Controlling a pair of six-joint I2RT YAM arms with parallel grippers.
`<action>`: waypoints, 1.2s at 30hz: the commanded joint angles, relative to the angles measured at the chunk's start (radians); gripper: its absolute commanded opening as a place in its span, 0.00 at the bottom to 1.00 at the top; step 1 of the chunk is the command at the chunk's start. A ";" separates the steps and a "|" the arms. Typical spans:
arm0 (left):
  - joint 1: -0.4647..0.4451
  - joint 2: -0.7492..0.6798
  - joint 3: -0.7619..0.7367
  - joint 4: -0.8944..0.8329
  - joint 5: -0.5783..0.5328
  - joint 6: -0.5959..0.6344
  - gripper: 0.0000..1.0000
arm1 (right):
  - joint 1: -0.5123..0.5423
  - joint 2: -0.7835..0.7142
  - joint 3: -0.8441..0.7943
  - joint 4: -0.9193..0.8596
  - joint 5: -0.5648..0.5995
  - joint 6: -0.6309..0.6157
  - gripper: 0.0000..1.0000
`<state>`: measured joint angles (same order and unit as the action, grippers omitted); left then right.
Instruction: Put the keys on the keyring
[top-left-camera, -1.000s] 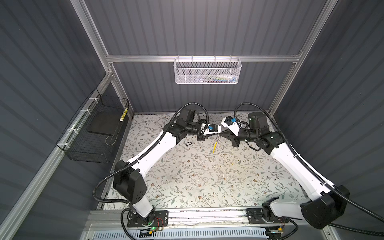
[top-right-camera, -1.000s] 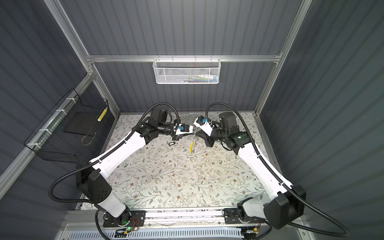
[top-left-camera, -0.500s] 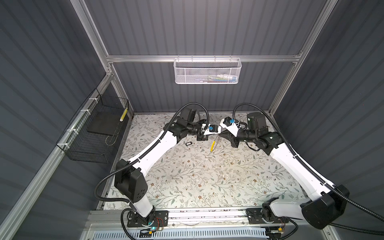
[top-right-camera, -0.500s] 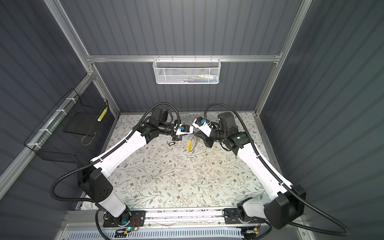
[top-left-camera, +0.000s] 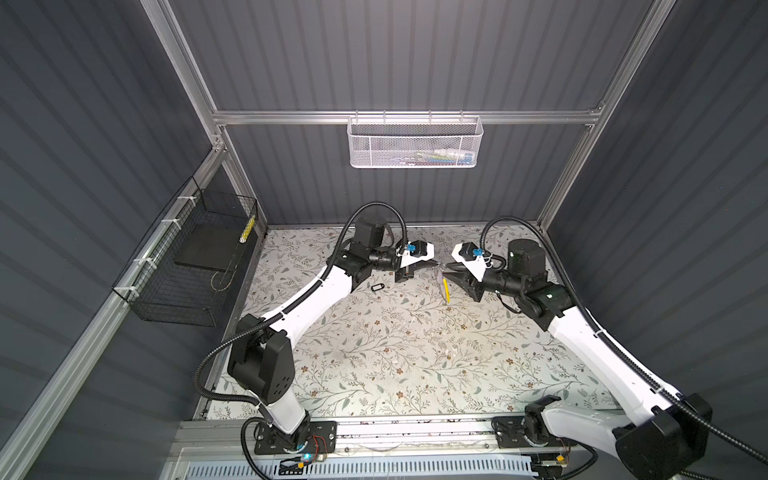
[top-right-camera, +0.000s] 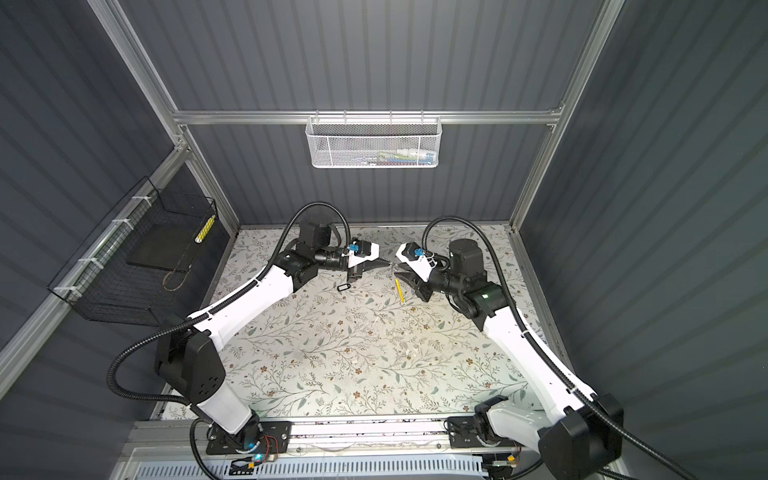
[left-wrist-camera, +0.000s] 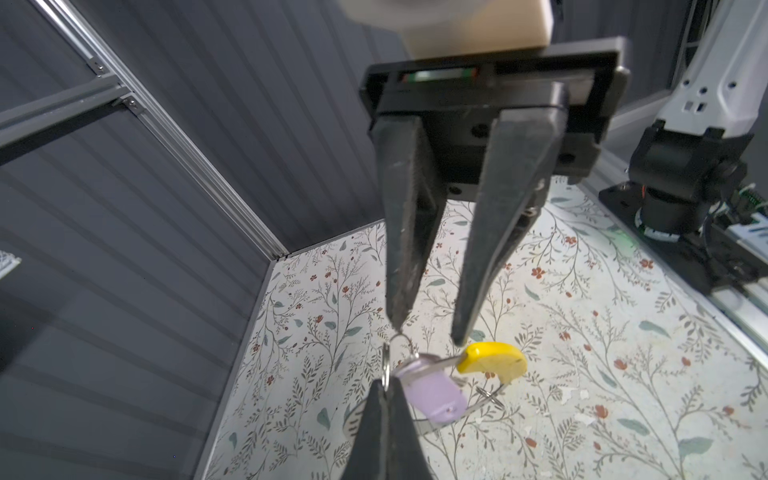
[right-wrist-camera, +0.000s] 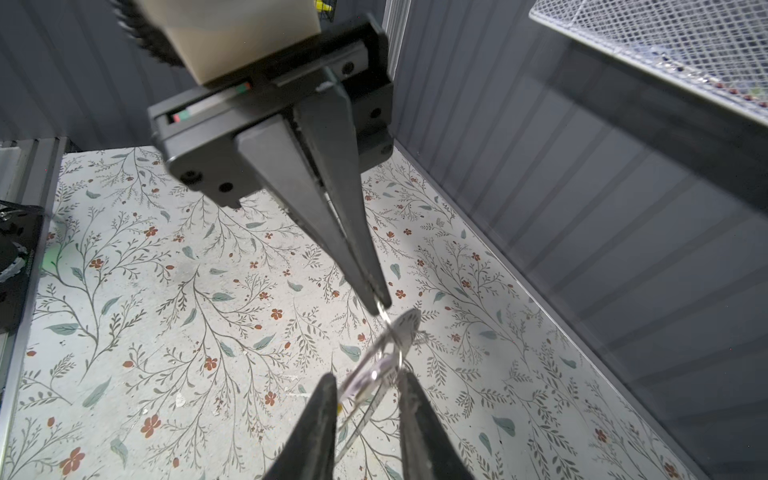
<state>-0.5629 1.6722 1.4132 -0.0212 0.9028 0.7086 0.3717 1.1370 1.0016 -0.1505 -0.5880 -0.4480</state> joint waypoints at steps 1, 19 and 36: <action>0.022 -0.020 -0.051 0.241 0.125 -0.203 0.00 | -0.013 -0.046 -0.032 0.145 -0.038 0.049 0.29; 0.032 0.060 -0.172 0.936 0.191 -0.728 0.00 | -0.024 0.008 -0.002 0.248 -0.085 0.109 0.26; 0.020 0.081 -0.152 0.897 0.217 -0.705 0.00 | -0.024 0.048 0.005 0.329 -0.086 0.129 0.24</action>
<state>-0.5362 1.7473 1.2480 0.8764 1.0943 -0.0113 0.3504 1.1801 0.9783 0.1345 -0.6807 -0.3351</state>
